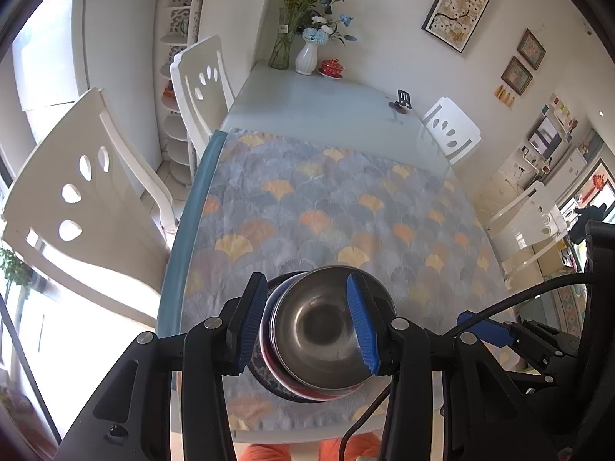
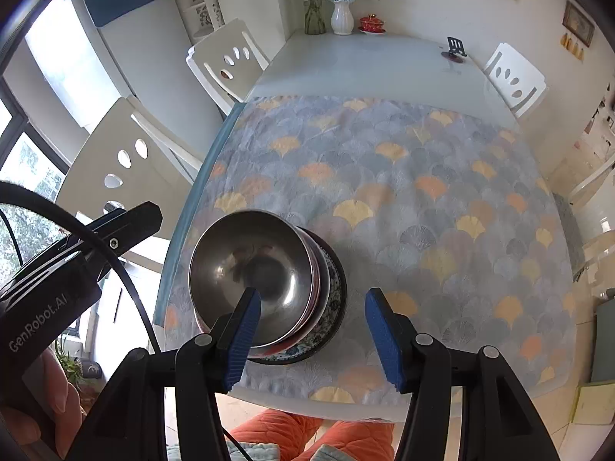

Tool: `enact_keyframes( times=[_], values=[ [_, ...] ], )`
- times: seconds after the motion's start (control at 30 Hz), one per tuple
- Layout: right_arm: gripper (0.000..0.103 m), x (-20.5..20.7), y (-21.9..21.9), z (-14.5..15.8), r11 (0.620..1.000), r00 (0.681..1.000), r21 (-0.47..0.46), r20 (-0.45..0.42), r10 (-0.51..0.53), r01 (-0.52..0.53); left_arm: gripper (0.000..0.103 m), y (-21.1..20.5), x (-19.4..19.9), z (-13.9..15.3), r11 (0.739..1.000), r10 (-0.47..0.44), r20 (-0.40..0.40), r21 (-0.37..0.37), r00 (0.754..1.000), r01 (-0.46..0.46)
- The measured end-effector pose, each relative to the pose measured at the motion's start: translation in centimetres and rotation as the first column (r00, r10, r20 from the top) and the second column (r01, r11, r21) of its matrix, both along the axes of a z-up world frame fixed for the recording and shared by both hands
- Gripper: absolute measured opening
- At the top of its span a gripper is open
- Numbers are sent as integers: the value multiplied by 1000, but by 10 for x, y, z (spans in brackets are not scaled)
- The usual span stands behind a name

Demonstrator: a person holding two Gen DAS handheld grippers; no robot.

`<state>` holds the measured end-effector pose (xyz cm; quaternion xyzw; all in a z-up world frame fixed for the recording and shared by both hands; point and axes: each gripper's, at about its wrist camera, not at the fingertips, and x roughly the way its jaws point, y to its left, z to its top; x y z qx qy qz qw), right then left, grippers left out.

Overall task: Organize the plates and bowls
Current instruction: 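Settle the stack flat on the blue-and-white plate with both tools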

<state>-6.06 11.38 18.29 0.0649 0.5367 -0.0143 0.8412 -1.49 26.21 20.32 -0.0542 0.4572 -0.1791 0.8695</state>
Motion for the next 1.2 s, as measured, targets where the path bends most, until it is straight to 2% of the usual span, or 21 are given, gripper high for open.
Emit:
enact_keyframes(
  times=[0.6,0.7,0.83,1.2],
  values=[
    [55,-2,-2,-5,1000,1000,18,-20,-16,16,41,-3,-2,-4,1000,-8,-16,-7,1000,8],
    [55,-2,-2,-6,1000,1000,19,-23,-14,14,45,-2,-2,-5,1000,-2,-21,-8,1000,2],
    [55,-3,-1,-9,1000,999,26,-30,-14,15,45,-1,-3,-6,1000,3,-27,-14,1000,-3],
    [55,-4,1,-13,999,999,31,-32,-8,8,45,-4,-4,-4,1000,0,-9,23,1000,0]
  ],
)
